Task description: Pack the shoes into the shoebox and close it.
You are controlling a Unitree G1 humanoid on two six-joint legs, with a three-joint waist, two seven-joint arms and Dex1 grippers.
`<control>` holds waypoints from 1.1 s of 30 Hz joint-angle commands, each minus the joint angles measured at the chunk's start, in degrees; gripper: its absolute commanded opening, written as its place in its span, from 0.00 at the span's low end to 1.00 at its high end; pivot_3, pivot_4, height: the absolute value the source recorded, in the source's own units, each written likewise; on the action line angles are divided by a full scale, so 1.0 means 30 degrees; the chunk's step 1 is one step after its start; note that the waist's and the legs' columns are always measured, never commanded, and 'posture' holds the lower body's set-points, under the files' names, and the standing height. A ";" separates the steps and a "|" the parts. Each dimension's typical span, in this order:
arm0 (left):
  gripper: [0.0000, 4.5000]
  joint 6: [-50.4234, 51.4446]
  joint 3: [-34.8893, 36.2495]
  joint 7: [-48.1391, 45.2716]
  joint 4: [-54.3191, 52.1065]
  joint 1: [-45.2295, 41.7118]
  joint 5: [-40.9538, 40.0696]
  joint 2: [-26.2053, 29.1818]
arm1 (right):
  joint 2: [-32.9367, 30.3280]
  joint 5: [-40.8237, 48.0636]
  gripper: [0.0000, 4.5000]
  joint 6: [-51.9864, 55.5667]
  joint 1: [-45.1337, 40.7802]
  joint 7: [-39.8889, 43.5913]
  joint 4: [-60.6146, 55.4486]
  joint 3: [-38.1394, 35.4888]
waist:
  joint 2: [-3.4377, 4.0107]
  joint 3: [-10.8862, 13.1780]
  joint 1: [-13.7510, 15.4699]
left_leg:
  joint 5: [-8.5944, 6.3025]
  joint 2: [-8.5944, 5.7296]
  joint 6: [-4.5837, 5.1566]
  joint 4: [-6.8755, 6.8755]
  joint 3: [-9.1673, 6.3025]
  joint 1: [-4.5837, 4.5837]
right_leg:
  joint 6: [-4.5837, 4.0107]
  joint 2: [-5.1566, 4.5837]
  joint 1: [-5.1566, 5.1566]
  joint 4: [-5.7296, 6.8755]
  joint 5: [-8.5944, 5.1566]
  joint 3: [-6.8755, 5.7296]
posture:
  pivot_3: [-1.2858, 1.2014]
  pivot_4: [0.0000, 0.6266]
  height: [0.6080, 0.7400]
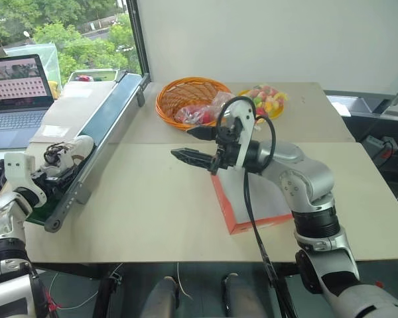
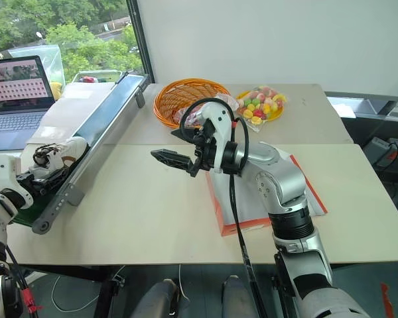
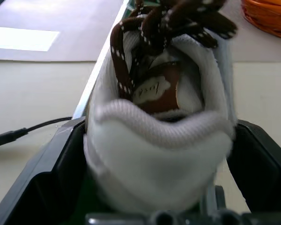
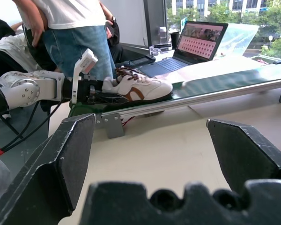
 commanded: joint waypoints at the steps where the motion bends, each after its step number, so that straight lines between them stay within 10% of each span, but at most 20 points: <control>1: 0.61 -0.0087 0.0058 -0.0536 -0.1322 0.0254 -0.0446 -0.0175 | -0.0104 0.0355 1.00 -0.0130 -0.0473 -0.0038 -0.0778 -0.0344 | -0.0001 -0.0001 0.0042 | 0.0000 -0.0001 0.0000 0.0000 -0.0002 0.0001 | -0.0001 0.0000 0.0002 0.0000 0.0000 -0.0002 | 0.52 0.24 1.00; 14: 0.47 0.4756 -0.2703 0.3847 -1.7482 0.0770 -0.2719 -0.4971 | 0.2586 0.4452 1.00 0.2772 -0.1370 -0.4503 0.1289 -0.5149 | -0.0083 -0.0011 0.0057 | 0.0000 0.0005 -0.0005 -0.0001 -0.0016 -0.0030 | -0.0019 -0.0014 -0.0015 -0.0005 0.0015 0.0007 | 0.52 0.24 1.00; 21: 0.47 0.6068 -0.4511 0.6626 -1.9862 -0.2763 -0.3204 -0.7908 | 0.5176 0.8007 1.00 0.3047 -0.2811 -1.0235 0.3482 -0.9710 | -0.0086 -0.0013 -0.0130 | 0.0000 0.0022 -0.0004 -0.0009 0.0026 -0.0002 | -0.0035 0.0012 -0.0013 0.0001 0.0025 0.0021 | 0.52 0.24 1.00; 33: 0.47 0.6516 -0.6514 0.6597 -1.9446 -0.4077 -0.3339 -0.9703 | 0.4815 0.8266 1.00 0.2713 -0.2806 -1.1235 0.3096 -0.9269 | -0.0085 -0.0013 -0.0157 | -0.0002 0.0018 0.0006 -0.0002 0.0043 -0.0012 | -0.0032 0.0017 -0.0003 -0.0009 0.0023 0.0019 | 0.52 0.24 1.00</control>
